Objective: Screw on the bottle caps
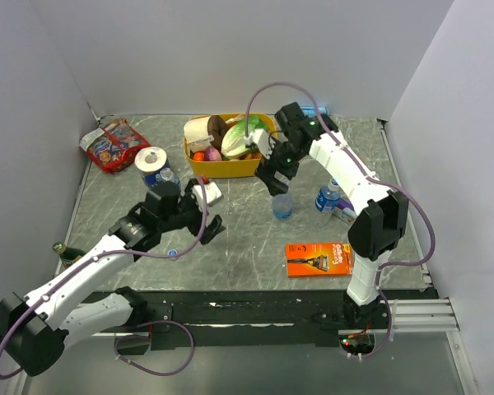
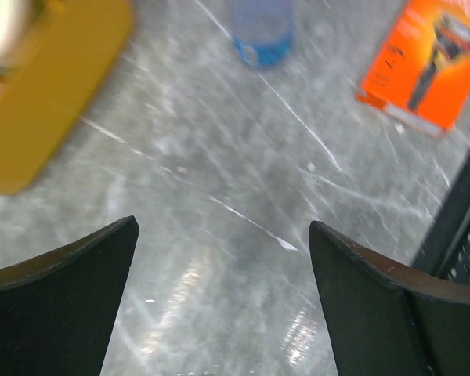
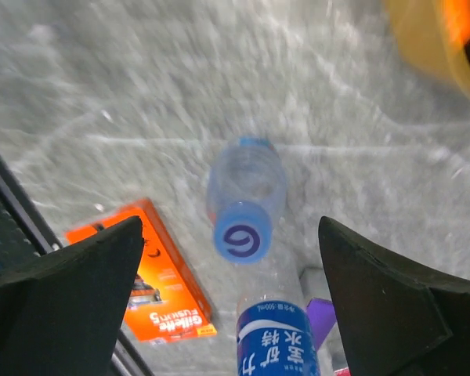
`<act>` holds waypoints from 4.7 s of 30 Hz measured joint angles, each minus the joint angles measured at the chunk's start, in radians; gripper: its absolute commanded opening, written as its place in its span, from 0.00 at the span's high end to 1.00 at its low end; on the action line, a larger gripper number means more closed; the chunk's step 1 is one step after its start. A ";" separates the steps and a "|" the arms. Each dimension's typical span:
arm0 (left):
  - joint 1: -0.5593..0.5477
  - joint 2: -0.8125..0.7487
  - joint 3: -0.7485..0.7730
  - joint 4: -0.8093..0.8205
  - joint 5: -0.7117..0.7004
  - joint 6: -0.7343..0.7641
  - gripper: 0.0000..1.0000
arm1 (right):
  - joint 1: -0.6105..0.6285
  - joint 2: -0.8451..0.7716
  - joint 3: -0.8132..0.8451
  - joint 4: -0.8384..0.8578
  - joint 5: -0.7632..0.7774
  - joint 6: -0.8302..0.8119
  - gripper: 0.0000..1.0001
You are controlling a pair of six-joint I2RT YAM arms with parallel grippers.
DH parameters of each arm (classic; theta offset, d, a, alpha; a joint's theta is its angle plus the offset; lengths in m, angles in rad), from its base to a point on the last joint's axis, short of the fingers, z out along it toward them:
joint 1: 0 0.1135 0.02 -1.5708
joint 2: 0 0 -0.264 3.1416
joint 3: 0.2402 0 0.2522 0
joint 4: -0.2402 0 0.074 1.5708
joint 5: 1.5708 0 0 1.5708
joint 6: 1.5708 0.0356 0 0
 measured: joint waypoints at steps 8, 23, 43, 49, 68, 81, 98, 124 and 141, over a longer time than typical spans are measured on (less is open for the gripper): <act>0.266 -0.134 0.233 -0.067 -0.110 -0.061 0.04 | 0.040 -0.002 0.238 0.038 -0.214 0.121 0.01; 0.661 -0.089 0.518 -0.186 -0.223 -0.336 0.04 | 0.322 0.220 0.260 0.746 -0.230 0.523 0.07; 0.661 -0.113 0.505 -0.241 -0.126 -0.348 0.04 | 0.385 0.418 0.335 0.937 -0.169 0.570 0.16; 0.661 -0.110 0.505 -0.245 -0.113 -0.347 0.04 | 0.388 0.468 0.337 0.944 -0.163 0.570 0.29; 0.661 -0.085 0.426 -0.182 -0.016 -0.335 0.04 | 0.383 0.422 0.272 0.932 -0.238 0.540 1.00; 0.574 0.102 0.380 -0.133 0.460 -0.118 0.04 | 0.116 -0.132 -0.011 0.706 -0.391 0.490 1.00; 0.193 0.168 0.230 0.098 0.428 -0.106 0.04 | 0.096 -0.204 0.043 0.620 -0.634 0.610 1.00; 0.142 0.230 0.230 0.144 0.508 -0.126 0.47 | 0.107 -0.175 0.091 0.669 -0.689 0.693 0.59; 0.263 0.054 0.294 -0.062 0.227 -0.136 0.95 | -0.017 -0.293 0.027 0.559 -0.499 0.399 0.42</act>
